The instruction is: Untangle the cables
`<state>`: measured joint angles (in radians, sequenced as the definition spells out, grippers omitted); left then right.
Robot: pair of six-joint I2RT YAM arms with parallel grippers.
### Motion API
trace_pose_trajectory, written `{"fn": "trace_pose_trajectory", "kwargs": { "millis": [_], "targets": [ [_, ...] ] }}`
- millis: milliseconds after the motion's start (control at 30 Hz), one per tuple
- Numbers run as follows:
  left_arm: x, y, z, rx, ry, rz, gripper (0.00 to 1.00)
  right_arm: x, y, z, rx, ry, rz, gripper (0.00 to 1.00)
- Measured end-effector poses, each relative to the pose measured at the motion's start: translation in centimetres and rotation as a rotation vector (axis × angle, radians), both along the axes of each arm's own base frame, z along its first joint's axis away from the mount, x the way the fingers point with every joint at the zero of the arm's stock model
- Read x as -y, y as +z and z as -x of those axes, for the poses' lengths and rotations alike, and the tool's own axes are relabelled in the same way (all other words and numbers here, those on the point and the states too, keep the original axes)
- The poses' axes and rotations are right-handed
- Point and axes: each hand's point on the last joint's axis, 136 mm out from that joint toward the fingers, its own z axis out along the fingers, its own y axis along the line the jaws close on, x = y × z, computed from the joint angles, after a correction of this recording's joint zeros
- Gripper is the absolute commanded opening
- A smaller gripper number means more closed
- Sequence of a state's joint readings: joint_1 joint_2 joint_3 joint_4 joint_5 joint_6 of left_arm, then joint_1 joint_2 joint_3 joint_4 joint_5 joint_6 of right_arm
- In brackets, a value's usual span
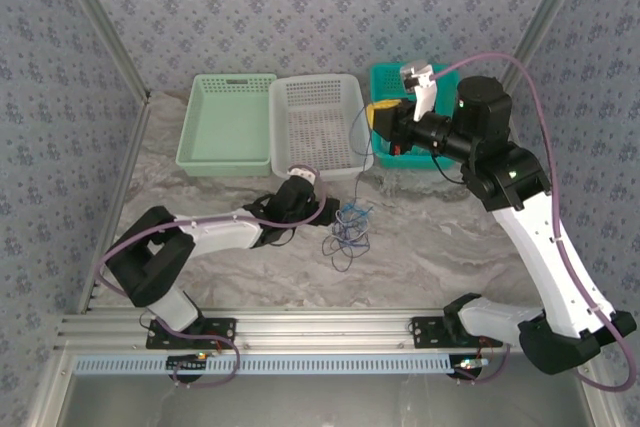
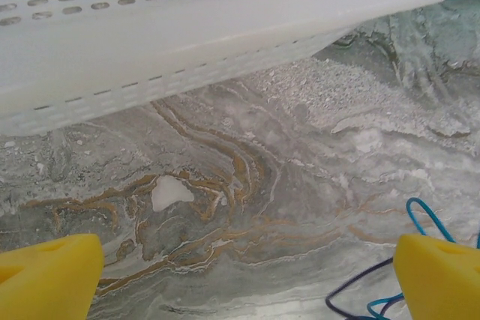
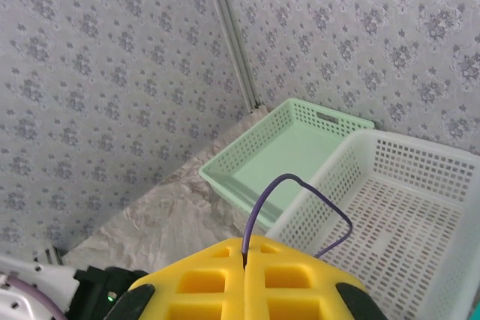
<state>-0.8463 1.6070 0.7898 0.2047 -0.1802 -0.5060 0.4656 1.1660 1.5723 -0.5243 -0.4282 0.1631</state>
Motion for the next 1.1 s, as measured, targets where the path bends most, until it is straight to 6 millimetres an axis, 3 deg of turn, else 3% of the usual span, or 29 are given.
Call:
{"fn": "trace_pose_trajectory", "kwargs": {
  "millis": [200,367,767,900,1100],
  "targets": [
    [-0.5,-0.9,0.0,-0.009,0.015,-0.028,0.99,-0.3,1.6,-0.4,0.012,0.003,-0.025,0.0],
    [-2.2,-0.4,0.3,0.021,0.056,-0.042,0.99,-0.4,1.3,-0.7,0.003,0.001,-0.019,0.0],
    [-5.2,9.2,0.7,0.232,0.102,0.02,1.0,-0.5,0.1,-1.7,-0.017,-0.025,-0.004,0.0],
    [-4.0,10.9,2.4,0.305,-0.035,0.109,0.99,-0.7,-1.0,-2.2,-0.042,-0.025,0.003,0.0],
    [-0.6,10.4,4.3,0.317,-0.267,0.154,0.99,-1.4,-1.6,-2.5,-0.063,-0.013,-0.004,0.0]
  ]
}}
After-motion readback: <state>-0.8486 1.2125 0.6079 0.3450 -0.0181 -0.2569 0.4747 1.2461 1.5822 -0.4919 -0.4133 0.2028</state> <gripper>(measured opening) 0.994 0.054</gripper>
